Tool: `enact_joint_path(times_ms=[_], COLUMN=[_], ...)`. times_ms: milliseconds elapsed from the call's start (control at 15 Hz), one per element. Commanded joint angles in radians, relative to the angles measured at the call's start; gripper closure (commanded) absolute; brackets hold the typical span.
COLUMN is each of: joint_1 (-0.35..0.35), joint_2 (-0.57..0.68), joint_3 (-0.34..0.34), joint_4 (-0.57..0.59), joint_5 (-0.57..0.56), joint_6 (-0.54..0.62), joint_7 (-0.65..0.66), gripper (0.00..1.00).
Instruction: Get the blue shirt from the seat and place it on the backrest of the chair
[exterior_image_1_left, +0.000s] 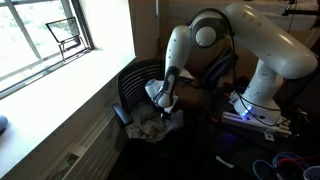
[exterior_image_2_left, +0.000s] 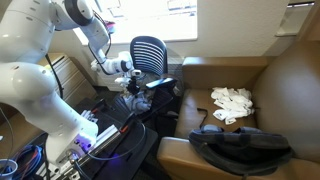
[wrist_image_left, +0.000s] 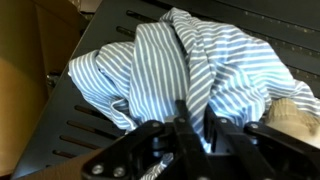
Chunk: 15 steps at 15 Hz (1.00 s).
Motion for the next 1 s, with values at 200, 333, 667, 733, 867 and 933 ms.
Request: enact_joint_path(times_ms=[200, 333, 667, 733, 867, 933], joint_1=[-0.095, -0.086, -0.067, -0.087, -0.129, -0.135], joint_2=[-0.059, -0.200, -0.400, -0.446, -0.545, -0.599], joint_3=[0.067, 0.050, 0.030, 0.052, 0.101, 0.109], joint_4=[-0.030, -0.195, -0.417, -0.471, -0.576, -0.625], joint_5=[0.065, 0.088, 0.171, 0.203, 0.277, 0.297], joint_6=[-0.016, 0.141, 0.440, 0.498, 0.598, 0.600], joint_7=[-0.074, -0.035, 0.048, 0.047, 0.045, 0.040], gripper=[0.99, 0.99, 0.99, 0.99, 0.99, 0.99])
